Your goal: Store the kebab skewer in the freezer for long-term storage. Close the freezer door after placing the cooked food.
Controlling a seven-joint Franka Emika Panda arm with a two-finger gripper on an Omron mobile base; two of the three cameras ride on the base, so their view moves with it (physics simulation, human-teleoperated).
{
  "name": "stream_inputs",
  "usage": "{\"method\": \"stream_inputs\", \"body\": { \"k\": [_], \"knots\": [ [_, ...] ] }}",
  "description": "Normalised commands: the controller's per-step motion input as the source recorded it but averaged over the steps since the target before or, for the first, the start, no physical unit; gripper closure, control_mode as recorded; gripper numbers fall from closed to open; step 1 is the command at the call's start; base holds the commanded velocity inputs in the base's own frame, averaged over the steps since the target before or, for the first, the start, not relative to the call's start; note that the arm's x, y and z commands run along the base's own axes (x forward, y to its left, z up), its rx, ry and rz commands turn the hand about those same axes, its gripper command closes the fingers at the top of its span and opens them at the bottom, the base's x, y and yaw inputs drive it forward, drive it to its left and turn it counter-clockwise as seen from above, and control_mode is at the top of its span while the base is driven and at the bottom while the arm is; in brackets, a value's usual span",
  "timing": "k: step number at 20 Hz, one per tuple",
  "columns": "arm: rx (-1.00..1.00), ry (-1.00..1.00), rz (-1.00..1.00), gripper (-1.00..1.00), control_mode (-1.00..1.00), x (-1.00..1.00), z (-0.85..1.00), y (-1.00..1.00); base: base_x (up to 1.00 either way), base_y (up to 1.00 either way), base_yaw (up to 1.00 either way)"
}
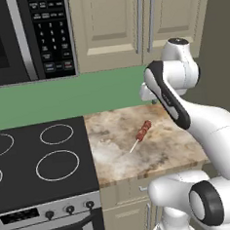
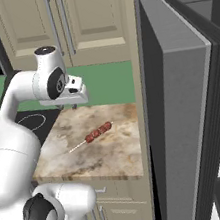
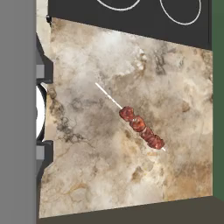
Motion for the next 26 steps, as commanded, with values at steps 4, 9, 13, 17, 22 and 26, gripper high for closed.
{"method": "stream_inputs", "body": {
  "k": [4,9,13,17,22,26],
  "knots": [
    [0.0,0.0,-0.02,-1.0,-1.0,0.0,-0.02,0.16,0.0,0.0,0.0],
    [0.0,-0.02,-0.27,-1.0,-1.0,-0.04,-0.37,0.29,0.0,0.0,0.0],
    [0.0,0.0,-0.36,-1.0,-1.0,0.0,-0.51,0.4,0.0,0.0,0.0],
    [0.0,0.0,-0.43,-1.0,-1.0,0.01,-0.58,0.14,0.0,0.0,0.0],
    [0.0,0.1,-0.48,-1.0,-1.0,0.16,-0.67,0.0,0.0,0.0,0.0],
    [0.0,0.15,-0.37,-1.0,-1.0,0.43,-0.59,-0.05,0.0,0.0,0.0]
  ]
}}
